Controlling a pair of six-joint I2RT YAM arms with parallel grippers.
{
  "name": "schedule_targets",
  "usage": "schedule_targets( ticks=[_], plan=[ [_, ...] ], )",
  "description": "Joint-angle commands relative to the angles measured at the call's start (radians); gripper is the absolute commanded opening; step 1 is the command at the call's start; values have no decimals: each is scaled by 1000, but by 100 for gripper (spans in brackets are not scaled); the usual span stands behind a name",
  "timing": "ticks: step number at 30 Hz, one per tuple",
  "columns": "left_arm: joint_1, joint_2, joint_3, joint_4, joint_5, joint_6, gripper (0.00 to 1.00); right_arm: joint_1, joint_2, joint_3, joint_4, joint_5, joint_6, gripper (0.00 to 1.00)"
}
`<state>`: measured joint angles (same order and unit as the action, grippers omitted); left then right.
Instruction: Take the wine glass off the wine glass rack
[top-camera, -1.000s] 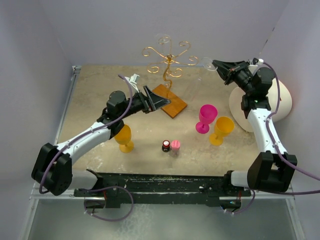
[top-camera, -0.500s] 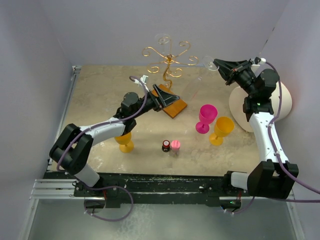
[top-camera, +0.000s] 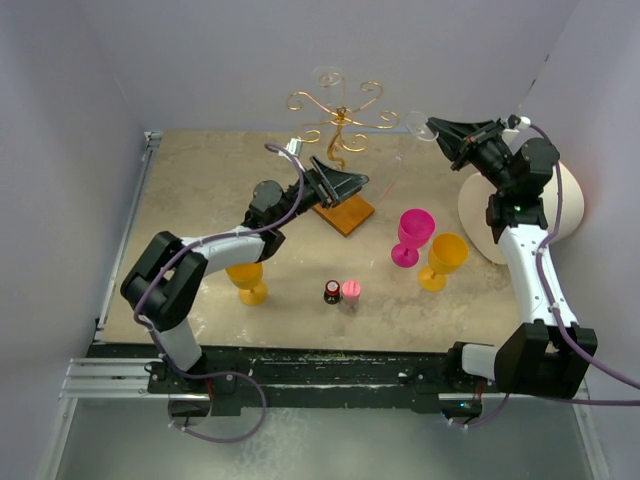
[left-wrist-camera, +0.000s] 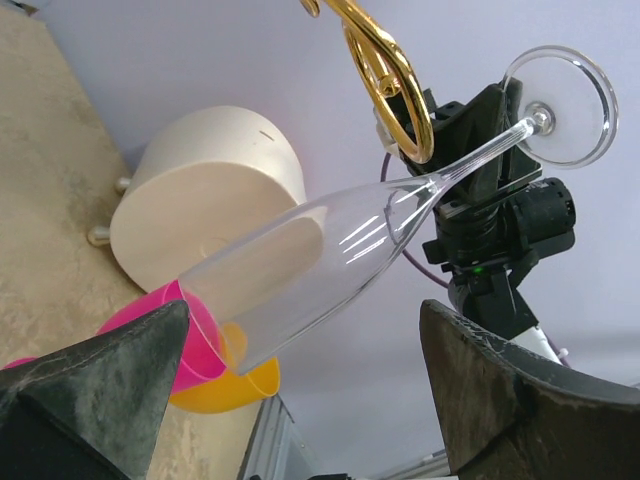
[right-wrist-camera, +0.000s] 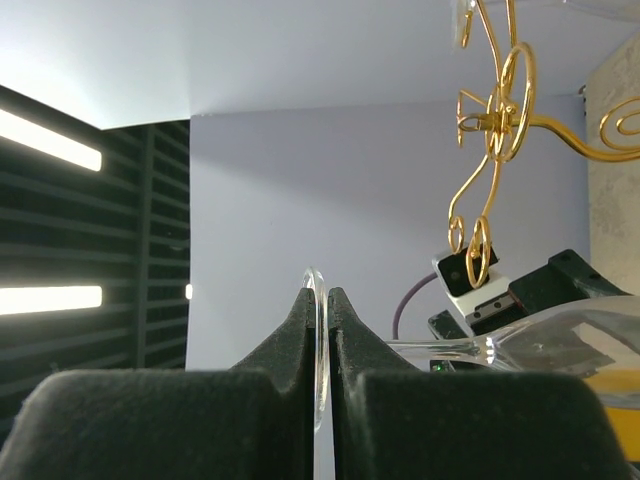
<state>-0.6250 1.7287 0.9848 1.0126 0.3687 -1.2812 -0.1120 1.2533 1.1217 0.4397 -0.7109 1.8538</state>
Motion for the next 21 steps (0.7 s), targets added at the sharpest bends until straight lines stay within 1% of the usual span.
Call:
schedule_targets(
  ticks=[1,5,15,18,21],
  plan=[
    [-7,28,43,138,35,-65,100,3,-49,41,75,-24,28,0],
    [-16,20,40,128,39,-73,99,4,-49,45,78,-19,31,0],
    [-19,-50,-2,18,4,-56,100,5,-47,65,73,-10,31,0],
    [-18,-56,1,33,7,-61,100,5,-45,63,74,-12,30,0],
    [-20,-46,15,73,25,-96,98,6,-41,64,79,-12,34,0]
  ],
)
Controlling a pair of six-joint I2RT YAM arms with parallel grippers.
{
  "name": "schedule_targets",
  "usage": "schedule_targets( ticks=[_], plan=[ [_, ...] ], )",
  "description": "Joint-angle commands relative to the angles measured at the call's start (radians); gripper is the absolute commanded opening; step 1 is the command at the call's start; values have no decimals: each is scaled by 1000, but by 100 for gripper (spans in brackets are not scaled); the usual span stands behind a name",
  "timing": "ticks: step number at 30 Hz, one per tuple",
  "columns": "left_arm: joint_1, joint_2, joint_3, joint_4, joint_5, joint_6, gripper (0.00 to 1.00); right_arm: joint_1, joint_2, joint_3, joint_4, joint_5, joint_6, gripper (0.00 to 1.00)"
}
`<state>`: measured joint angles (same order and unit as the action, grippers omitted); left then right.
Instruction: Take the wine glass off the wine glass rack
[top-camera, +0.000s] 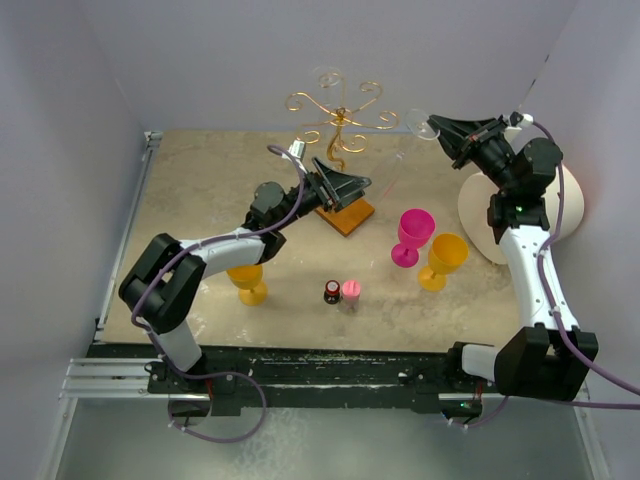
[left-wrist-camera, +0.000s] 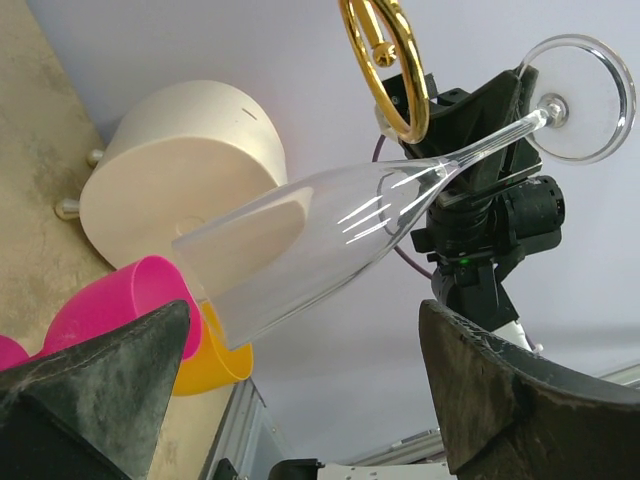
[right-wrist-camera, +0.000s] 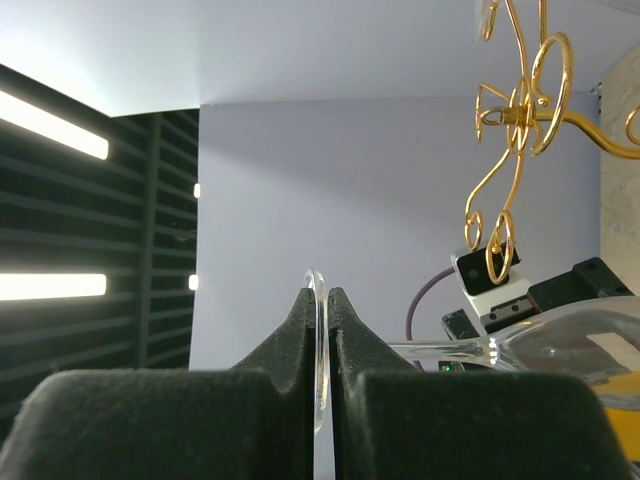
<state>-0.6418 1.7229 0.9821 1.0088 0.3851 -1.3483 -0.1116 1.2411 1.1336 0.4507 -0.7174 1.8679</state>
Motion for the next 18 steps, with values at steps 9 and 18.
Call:
schedule_targets(
  ticks=[9,18],
  plan=[
    [-5,-30,9,187,15,-110,93,12,-32,39,85,10,26,0],
    [-4,-61,-6,281,4,-182,83,12,-70,-55,188,61,95,0]
  ],
)
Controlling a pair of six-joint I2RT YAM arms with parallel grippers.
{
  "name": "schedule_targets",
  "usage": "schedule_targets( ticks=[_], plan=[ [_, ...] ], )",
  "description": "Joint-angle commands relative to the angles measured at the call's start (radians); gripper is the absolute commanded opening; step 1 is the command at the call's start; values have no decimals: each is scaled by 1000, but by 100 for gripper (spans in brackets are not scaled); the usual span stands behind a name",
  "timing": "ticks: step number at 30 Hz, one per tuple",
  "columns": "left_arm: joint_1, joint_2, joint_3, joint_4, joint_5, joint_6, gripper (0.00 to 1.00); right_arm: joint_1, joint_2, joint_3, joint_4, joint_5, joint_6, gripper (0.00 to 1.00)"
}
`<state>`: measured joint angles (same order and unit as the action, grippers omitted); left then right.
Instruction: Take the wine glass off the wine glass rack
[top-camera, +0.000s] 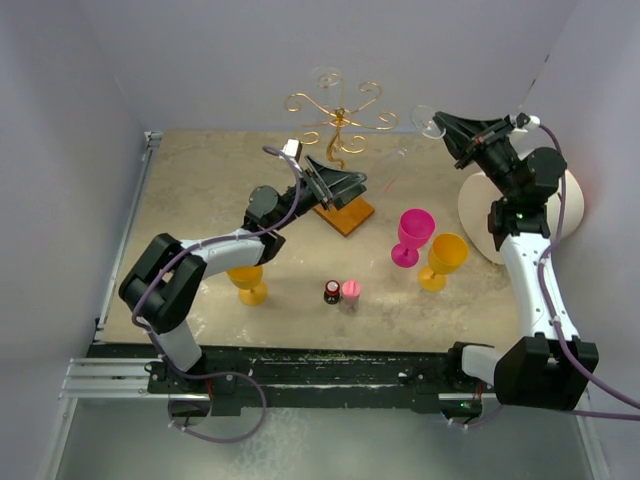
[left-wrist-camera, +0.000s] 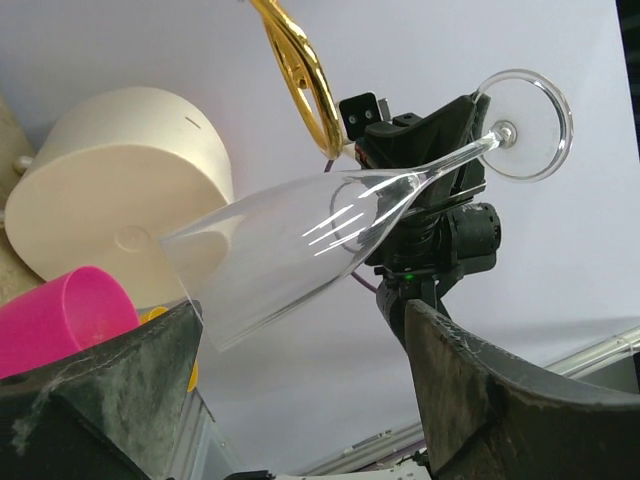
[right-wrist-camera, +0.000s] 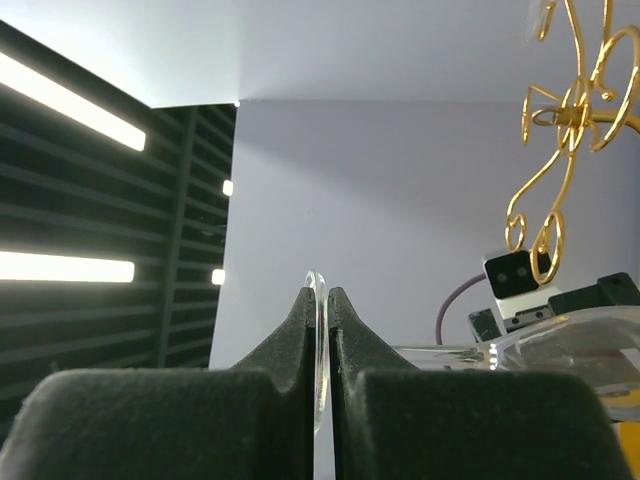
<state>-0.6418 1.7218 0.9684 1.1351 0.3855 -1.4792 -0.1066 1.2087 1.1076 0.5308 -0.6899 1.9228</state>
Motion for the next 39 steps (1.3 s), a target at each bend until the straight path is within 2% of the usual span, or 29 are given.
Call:
schedule_targets(
  ticks=[1,9,21,28,34,39],
  plan=[
    [-5,-63,4,163,3,-61,80,7,-40,-44,131,41,51,0],
    [-4,-57,-2,264,-6,-138,66,7,-53,-91,188,63,97,0],
    [-3,-113,-18,290,-16,-132,46,7,-61,-182,260,70,156,0],
    [-2,-166,-34,207,-12,-98,39,7,-64,-200,274,55,166,0],
    [1,-208,-20,42,3,-66,30,6,-54,-177,290,54,147,0],
    [1,-209,-13,7,17,-64,23,7,-40,-162,324,37,134,1]
  ],
)
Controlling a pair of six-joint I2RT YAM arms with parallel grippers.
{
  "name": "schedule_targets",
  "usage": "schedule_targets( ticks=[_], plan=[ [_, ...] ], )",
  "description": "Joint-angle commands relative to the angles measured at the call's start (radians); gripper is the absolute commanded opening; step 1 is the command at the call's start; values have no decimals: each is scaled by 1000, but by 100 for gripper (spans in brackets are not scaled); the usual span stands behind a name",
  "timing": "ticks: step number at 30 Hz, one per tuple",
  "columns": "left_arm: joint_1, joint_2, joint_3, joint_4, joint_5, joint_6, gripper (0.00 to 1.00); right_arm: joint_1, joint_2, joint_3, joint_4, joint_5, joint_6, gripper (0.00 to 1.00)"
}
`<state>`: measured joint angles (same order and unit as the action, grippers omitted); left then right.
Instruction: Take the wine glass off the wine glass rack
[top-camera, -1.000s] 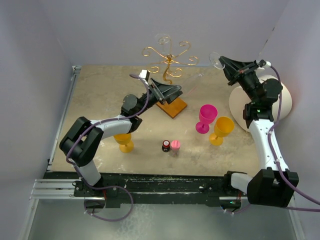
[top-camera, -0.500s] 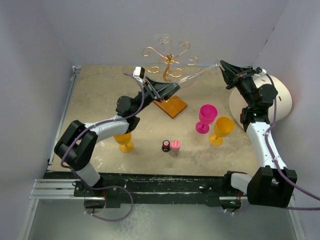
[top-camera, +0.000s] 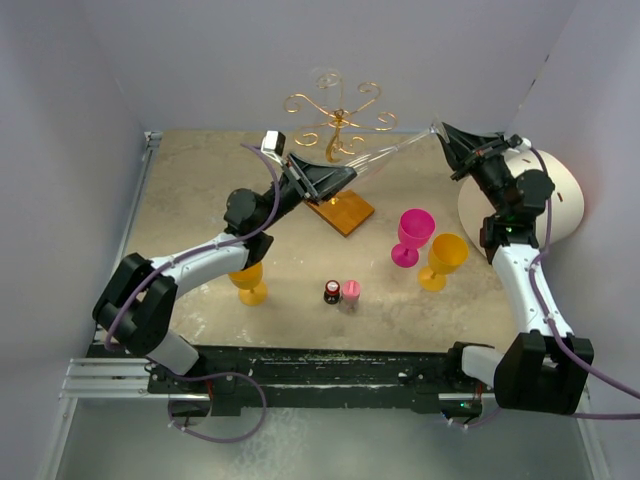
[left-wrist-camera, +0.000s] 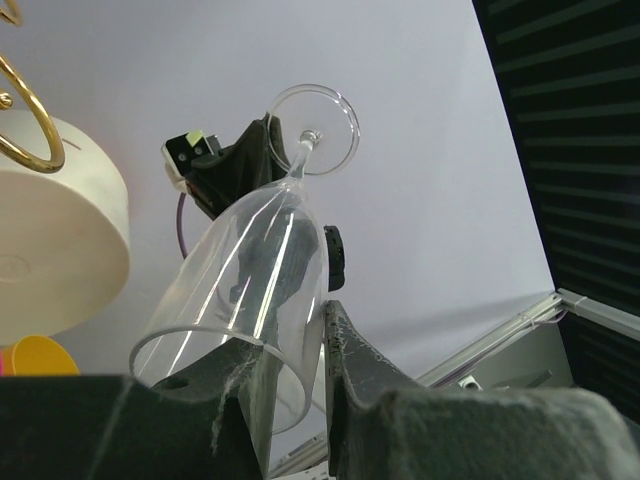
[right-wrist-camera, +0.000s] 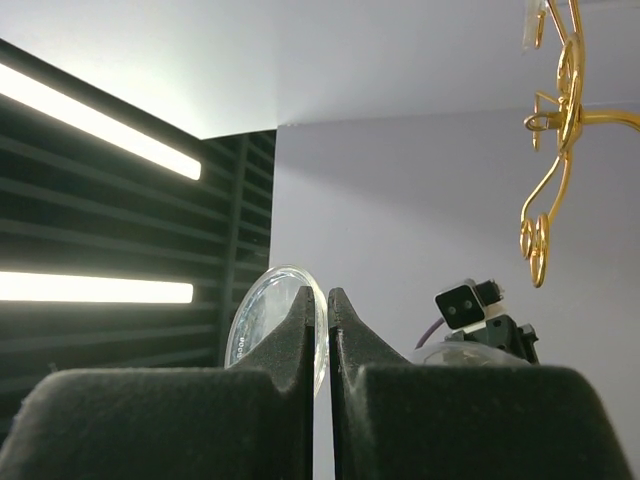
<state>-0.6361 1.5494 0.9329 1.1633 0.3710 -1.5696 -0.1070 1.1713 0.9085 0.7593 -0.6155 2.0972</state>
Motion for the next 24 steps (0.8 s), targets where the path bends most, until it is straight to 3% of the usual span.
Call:
schedule_targets(
  ticks=[1,5,8,14,19,24],
  plan=[
    [-5,-38,24,-34,33,28,22,7,0,42,100,-42,-46,5],
    [-5,-47,30,-67,41,29,16,7,0,55,99,-55,-81,17],
    [-5,-50,38,-83,51,28,10,7,-5,49,72,-64,-102,32],
    [-5,-68,40,-128,56,27,5,6,-14,40,32,-74,-154,49],
    [-2,-93,40,-188,58,43,2,6,-30,79,-86,-88,-256,72],
    [2,-118,37,-233,63,54,1,6,-41,90,-220,-87,-369,86]
  ],
)
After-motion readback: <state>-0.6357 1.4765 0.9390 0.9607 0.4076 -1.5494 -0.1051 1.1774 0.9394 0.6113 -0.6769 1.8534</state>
